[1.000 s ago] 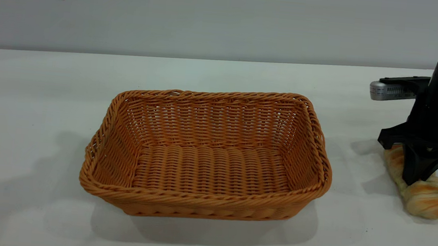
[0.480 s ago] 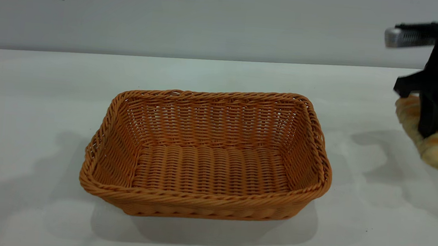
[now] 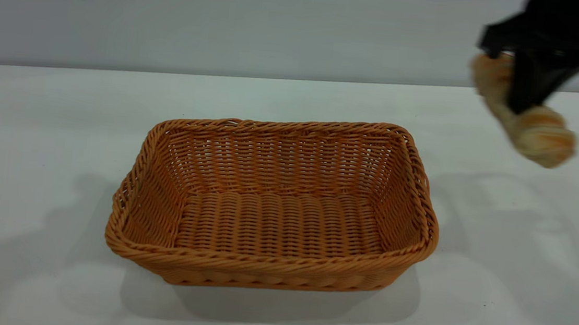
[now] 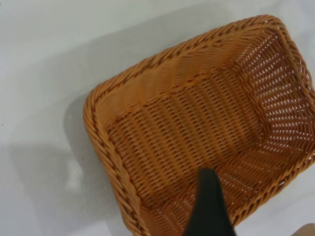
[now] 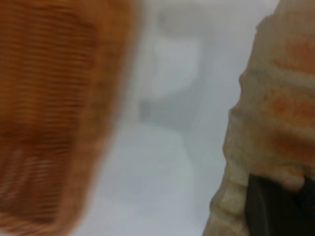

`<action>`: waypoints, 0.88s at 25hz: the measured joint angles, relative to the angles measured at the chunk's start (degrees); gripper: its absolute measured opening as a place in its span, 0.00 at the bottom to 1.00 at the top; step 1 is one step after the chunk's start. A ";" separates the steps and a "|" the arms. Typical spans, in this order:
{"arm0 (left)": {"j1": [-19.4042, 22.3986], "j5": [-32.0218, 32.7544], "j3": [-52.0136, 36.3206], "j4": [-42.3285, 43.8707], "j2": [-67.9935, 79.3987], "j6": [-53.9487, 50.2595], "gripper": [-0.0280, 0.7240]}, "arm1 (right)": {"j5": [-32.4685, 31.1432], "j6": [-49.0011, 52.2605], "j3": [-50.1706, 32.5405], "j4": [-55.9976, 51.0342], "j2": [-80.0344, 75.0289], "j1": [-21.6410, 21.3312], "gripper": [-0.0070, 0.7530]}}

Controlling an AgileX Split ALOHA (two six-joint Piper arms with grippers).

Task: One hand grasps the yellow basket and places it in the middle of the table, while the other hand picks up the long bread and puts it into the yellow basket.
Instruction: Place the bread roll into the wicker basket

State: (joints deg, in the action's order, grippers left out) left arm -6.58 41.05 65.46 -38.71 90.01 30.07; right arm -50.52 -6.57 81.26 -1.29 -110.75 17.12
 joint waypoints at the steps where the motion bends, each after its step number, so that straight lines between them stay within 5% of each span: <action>1: 0.00 0.00 0.00 0.00 0.00 0.00 0.83 | 0.14 -0.37 0.00 -0.77 0.12 1.67 0.05; 11: 0.00 0.00 0.00 0.00 0.00 0.05 0.83 | 9.77 -6.88 0.00 -8.67 0.01 15.65 0.05; 22: 0.00 -0.46 -0.08 1.06 -2.13 0.30 0.83 | 12.33 -12.00 1.32 -14.38 -8.62 16.93 0.05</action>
State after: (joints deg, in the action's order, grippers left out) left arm -6.58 40.58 65.38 -37.65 87.88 30.36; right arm -38.19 -18.57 82.58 -15.67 -119.37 34.05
